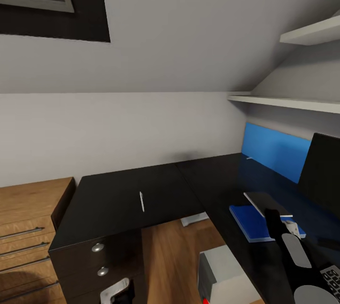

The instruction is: In the bedroom, organize the workspace by keeping the computer under the desk, ensuring the monitor is on the desk, placing the keyboard on the desk next to the monitor, placing the mouse on the desk next to the keyboard, moving the folder from the swivel chair onto the desk next to the mouse, stacking the notebook on top of the folder with the pen on top of the notebook, and positioning the swivel chair next to the desk.

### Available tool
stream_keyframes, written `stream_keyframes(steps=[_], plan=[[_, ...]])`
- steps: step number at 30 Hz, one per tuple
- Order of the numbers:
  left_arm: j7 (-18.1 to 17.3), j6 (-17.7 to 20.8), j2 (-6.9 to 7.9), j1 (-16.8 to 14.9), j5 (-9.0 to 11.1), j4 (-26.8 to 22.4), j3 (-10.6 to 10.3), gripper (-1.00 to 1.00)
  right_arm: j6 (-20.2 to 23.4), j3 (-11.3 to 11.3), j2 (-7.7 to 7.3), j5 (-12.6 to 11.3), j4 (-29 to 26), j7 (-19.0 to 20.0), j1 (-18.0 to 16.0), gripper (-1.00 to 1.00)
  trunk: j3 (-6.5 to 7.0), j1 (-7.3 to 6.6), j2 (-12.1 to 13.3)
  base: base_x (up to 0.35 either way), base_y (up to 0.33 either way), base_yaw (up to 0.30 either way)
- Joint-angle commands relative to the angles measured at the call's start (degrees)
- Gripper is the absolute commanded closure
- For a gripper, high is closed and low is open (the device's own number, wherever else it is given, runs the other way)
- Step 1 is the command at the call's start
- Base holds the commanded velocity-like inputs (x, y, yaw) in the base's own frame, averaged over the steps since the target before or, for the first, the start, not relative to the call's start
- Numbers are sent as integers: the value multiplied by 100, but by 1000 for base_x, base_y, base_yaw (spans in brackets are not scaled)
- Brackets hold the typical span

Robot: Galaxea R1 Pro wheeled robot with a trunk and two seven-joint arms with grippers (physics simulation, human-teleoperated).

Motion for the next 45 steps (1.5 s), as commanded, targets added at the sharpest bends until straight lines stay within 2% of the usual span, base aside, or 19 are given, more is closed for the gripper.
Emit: stream_keyframes(steps=[1,3,8,14,23,45], plan=[[32,-87,11,-8,62,-4,-79,-100,31,-10,2,-37,-13,-31,-3,100,-7,0,-4,0,0,0],[35,-181,14,-8,65,-6,-181,-100,34,-10,2,-37,-12,-30,-3,100,-43,44,-84,0,0,0],[109,-230,16,-8,61,-7,-243,-100,36,-10,2,-39,-13,-31,-3,100,-133,154,-285,0,0,0],[318,-235,11,-8,65,-4,-267,-100,36,-10,2,-43,-16,-30,-3,100,-240,286,-526,0,0,0],[377,-229,8,-8,75,6,-294,-100,36,-10,2,-45,-23,-30,-3,100,-402,483,-887,0,0,0],[379,-229,8,-8,76,10,-295,-100,-50,-19,9,-36,-26,-36,-3,100,-402,483,-887,0,0,0]])
